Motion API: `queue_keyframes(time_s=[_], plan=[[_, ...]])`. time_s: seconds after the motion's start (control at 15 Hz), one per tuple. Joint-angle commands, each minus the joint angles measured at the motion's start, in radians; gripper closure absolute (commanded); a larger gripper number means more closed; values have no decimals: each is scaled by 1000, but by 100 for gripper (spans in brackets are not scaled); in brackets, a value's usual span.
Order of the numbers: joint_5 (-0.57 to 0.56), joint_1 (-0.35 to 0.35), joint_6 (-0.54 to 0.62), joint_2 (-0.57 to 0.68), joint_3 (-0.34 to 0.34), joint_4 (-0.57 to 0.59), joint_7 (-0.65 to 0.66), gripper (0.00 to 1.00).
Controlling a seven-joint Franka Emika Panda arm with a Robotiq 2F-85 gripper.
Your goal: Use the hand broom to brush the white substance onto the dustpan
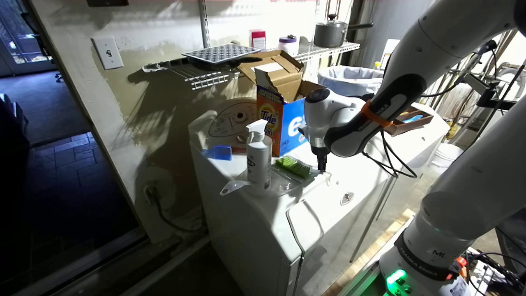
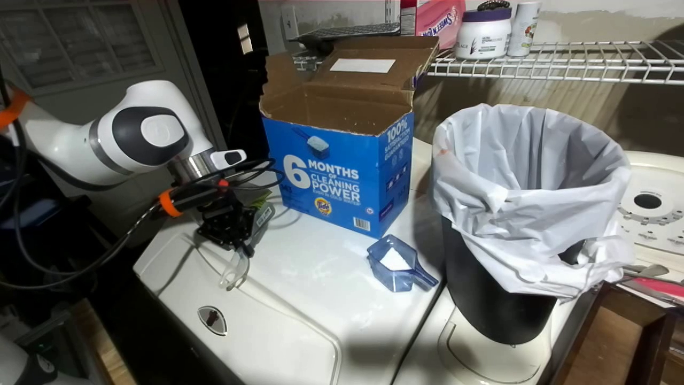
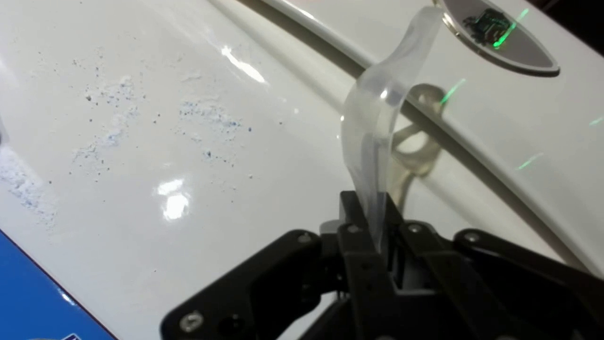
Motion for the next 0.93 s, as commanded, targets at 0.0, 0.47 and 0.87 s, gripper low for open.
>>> queue_keyframes(time_s=[0.0, 0.47, 0.87], plan=[[115, 30, 15, 6, -13, 1, -76, 97], [229, 45, 30, -6, -9, 3, -131, 97], [223, 39, 36, -21, -5, 1, -114, 97]])
